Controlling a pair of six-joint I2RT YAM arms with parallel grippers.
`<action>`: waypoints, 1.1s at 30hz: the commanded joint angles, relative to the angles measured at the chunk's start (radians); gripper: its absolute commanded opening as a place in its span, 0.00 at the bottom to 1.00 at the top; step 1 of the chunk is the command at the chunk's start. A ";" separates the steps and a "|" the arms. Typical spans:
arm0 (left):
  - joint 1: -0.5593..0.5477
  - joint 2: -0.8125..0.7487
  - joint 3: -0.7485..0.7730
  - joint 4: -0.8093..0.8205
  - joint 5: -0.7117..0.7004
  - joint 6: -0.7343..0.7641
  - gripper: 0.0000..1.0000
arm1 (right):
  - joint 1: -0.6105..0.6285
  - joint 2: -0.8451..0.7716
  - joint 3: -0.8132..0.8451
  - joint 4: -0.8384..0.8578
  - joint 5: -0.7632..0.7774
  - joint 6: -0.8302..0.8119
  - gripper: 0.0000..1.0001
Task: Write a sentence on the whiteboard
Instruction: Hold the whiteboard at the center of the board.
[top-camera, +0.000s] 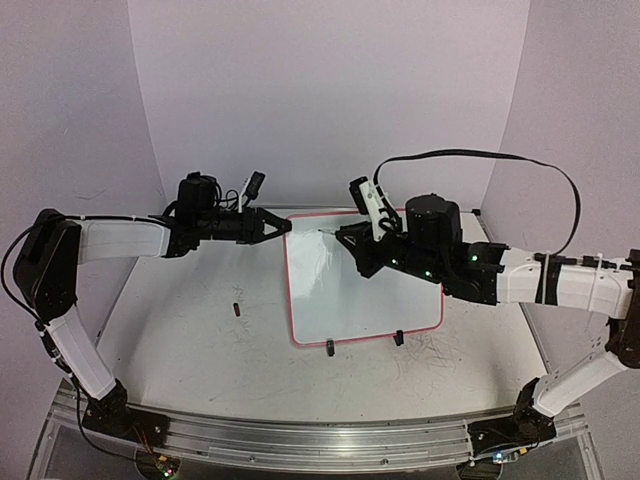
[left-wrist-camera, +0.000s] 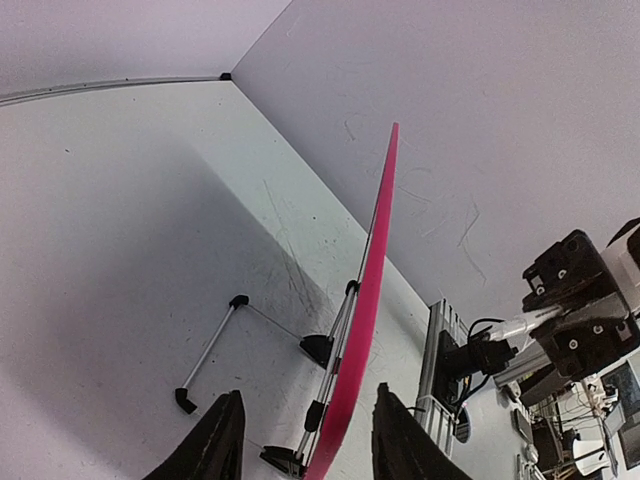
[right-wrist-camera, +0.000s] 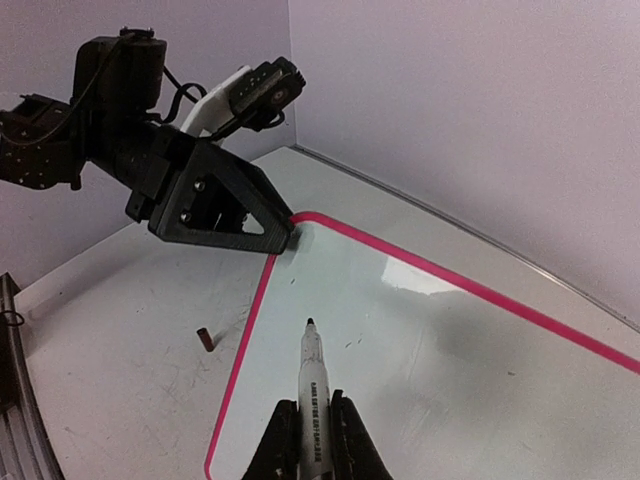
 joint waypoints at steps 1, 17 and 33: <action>-0.001 0.014 0.021 0.041 0.034 -0.023 0.39 | 0.005 0.054 0.097 0.054 0.035 -0.098 0.00; 0.001 0.002 0.017 0.043 0.053 0.022 0.18 | 0.055 0.121 0.100 0.141 0.064 -0.173 0.00; 0.000 0.021 0.006 0.046 0.055 0.043 0.09 | 0.079 0.129 0.044 0.186 0.080 -0.144 0.00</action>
